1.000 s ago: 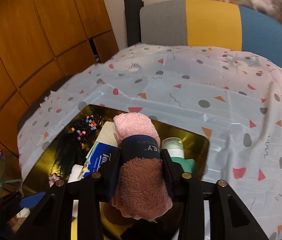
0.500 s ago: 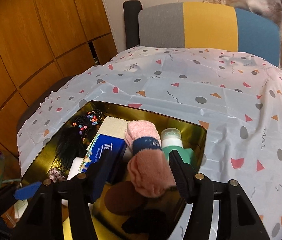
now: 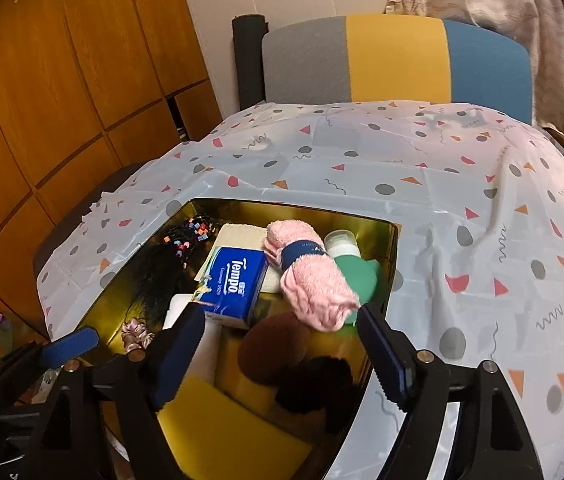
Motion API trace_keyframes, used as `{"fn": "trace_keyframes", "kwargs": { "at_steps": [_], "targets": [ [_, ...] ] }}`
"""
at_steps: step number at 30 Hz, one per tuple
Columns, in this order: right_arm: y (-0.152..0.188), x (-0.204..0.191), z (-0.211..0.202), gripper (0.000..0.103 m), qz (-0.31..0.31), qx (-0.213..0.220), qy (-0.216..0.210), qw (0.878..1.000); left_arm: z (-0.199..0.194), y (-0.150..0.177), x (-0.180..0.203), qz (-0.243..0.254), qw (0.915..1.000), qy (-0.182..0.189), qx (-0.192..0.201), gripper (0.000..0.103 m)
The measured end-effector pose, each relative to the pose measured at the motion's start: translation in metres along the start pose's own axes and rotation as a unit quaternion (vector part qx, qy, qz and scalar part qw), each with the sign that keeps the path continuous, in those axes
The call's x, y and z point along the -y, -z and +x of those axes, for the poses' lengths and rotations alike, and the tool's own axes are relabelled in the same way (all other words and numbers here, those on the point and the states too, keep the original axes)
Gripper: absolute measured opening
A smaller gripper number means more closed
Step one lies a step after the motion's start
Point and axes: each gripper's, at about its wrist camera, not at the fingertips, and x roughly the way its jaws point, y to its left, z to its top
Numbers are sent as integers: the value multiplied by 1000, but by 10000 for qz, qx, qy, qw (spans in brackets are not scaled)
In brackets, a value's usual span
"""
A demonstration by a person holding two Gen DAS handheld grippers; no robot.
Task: Organize soft objects
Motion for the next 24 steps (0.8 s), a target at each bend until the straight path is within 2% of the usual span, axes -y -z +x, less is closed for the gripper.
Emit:
{"fn": "trace_keyframes", "kwargs": {
  "at_steps": [13,18,24],
  "targets": [
    [18,-11,-30,102,188,141,476,9986,-18,2,0,82,9988,-471,64,64],
    [23,-13,-39,103,285,194,644,9973,-24,4,1,186,9985,-499,84,64],
    [31,-17,-51,103,360,222,809,9958,-26,6,6,346,9965,-756,64,64]
  ]
}}
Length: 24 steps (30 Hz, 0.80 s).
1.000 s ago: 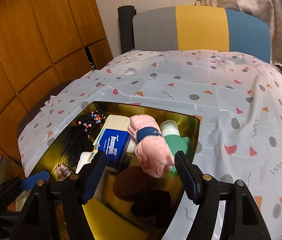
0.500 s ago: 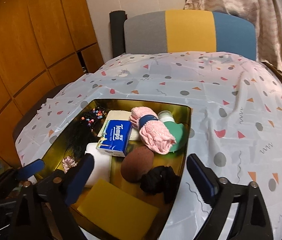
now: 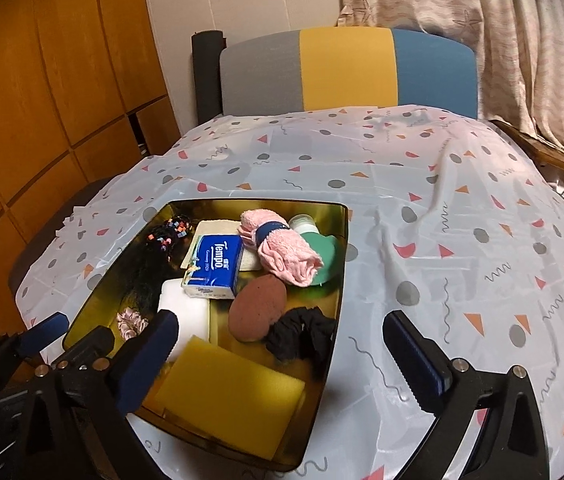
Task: Organize soft objects
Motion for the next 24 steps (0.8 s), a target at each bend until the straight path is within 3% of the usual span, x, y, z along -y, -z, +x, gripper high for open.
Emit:
{"fn": "trace_keyframes", "kwargs": {
  "at_steps": [6,11,16,24],
  "targets": [
    [9,-5,-17,103,-21,161,277,9995,-11,1,2,81,9997,-201,150,64],
    [12,-6,-25,103,-11,-7,816,9967,-17,-1,0,-26,9997,-208,109,64],
    [11,-1,-35,103,86,125,751,9971,-23,0,1,-73,9992,-337,185,64],
    [12,10,-34,103,380,-58,1093,9933,-30,-1,0,-77,9986,-443,287,64]
  ]
}}
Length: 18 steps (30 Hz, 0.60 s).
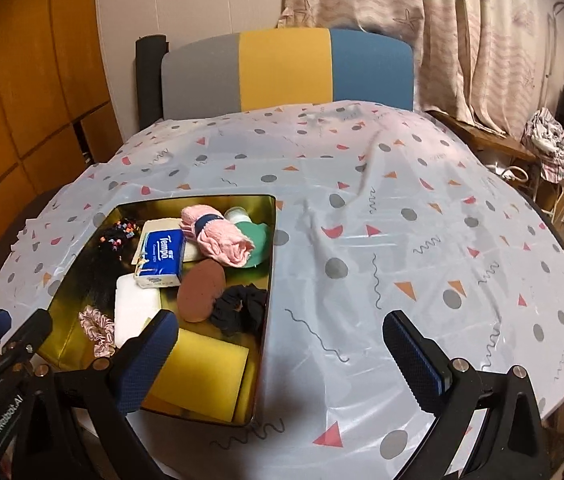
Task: Organize soft objects
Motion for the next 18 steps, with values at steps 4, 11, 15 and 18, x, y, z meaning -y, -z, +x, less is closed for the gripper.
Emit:
{"fn": "trace_keyframes", "kwargs": {
  "at_steps": [4,11,15,18],
  "targets": [
    [3,-8,-1,103,-149,-70,-5,9999,0,0,1,19,9999,68,-125,64],
    [7,-16,-5,103,-234,-39,5,9997,6,0,0,-60,9984,152,-546,64],
    [6,-14,-4,103,-170,-94,98,9998,8,2,-2,-128,9980,118,-606,64],
    [6,-12,-4,103,-140,-108,124,9998,10,2,-2,-112,9977,106,-654,64]
  ]
}}
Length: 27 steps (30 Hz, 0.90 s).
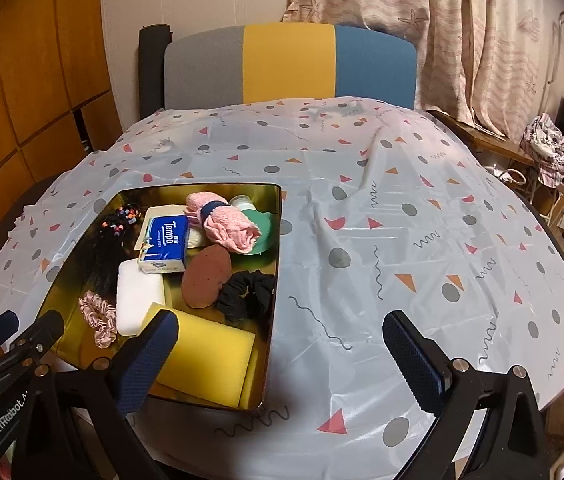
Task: Organize soft objects
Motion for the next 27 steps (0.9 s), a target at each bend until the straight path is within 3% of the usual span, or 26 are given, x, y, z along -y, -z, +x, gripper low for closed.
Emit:
{"fn": "trace_keyframes", "kwargs": {
  "at_steps": [27],
  "targets": [
    [1,-4,0,103,-72,-19,-55,10000,4,1,0,102,9999,-38,-46,64]
  ]
}}
